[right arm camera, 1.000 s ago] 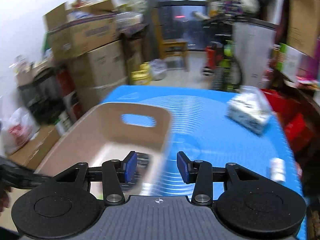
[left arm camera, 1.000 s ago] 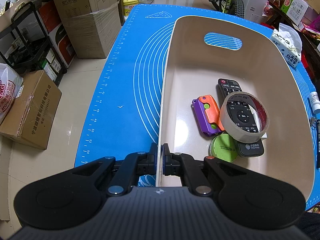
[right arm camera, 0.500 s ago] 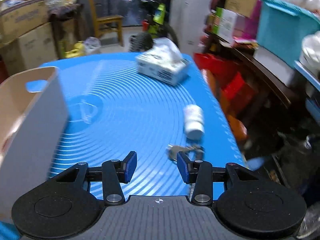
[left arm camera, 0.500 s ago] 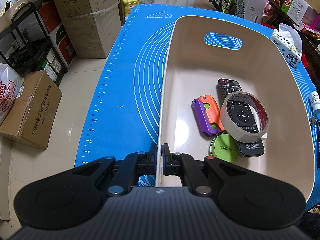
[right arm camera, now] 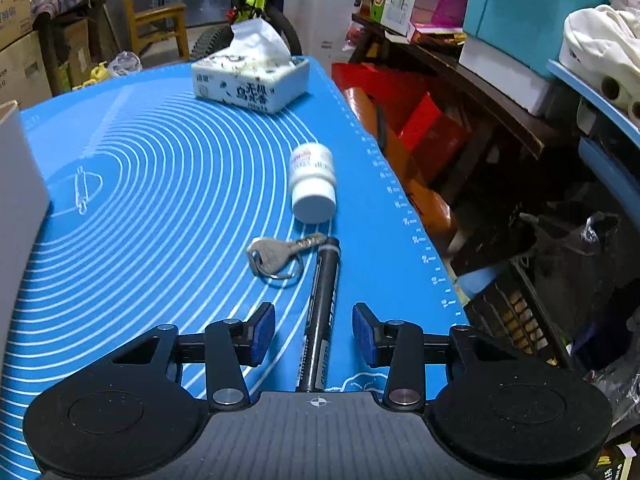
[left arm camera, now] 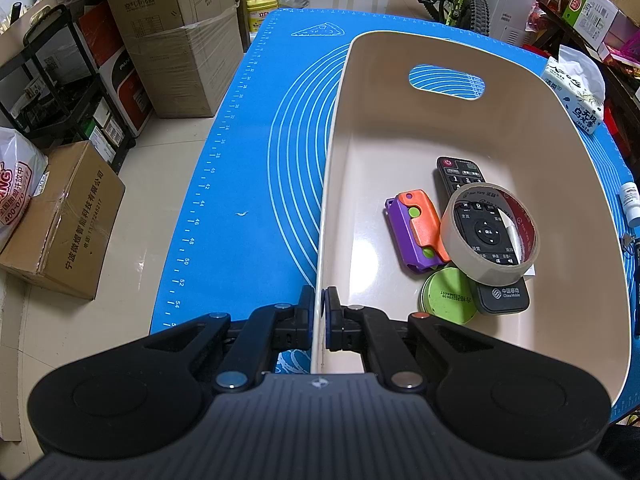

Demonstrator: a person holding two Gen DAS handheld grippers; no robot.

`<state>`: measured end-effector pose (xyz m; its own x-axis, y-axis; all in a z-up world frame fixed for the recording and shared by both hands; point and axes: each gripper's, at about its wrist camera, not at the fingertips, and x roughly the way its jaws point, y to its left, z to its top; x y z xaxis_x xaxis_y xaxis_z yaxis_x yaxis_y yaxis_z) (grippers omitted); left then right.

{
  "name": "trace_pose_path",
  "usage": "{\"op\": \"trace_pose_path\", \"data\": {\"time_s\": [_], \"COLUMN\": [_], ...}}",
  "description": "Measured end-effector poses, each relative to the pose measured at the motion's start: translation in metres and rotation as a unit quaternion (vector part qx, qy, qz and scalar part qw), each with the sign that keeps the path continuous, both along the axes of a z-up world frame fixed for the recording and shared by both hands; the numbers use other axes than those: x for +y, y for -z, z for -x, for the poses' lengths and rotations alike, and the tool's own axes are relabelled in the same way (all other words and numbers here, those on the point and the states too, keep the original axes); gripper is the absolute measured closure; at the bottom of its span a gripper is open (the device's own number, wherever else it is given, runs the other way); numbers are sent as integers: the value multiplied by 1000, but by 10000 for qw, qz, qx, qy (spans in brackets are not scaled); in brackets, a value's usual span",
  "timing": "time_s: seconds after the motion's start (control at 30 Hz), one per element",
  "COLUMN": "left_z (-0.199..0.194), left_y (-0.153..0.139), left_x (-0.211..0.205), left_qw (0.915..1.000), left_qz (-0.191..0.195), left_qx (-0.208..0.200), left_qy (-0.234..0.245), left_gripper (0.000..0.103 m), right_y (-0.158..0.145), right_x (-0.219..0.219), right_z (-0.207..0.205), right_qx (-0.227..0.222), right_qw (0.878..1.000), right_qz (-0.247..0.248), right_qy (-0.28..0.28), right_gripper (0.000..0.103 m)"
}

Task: Organize rigid objects
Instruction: 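Return the right gripper and grasp the black marker, then carry the black marker into the bin and release it beside the knife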

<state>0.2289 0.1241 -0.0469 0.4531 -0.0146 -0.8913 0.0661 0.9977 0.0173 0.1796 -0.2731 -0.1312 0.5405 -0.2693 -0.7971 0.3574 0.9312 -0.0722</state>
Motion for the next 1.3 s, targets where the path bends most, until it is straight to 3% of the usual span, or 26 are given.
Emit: {"op": "trace_pose_path", "data": {"time_s": [0.1,0.23,0.53,0.83,1.07,1.3], "left_z": [0,0,0,0,0,0], "left_y": [0,0,0,0,0,0], "left_x": [-1,0,0,1,1,1], "left_qw": [10000,10000,10000,10000,10000,10000], "left_qz": [4,3,-5,-2,-3,-6], "left_qx": [-1,-1,-4,-2,-3,-5], "left_qy": [-2,-3,-2,-4,-3,-3], "left_gripper": [97,97,97,97,97,97], "right_y": [4,6,-9,-69,-129,-149], "right_x": [1,-1,7,36,94,156], "right_z": [-1,-1,6,10,0,-21], "right_qx": [88,86,-162,-900,-1656,-1777], "right_qw": [10000,9999,9999,9947,9764,9574], "right_qz": [-5,-76,-6,-168,-368,-636], "right_qy": [-6,-14,-31,-460,-1337,-2186], "right_gripper": [58,76,79,79,79,79]}}
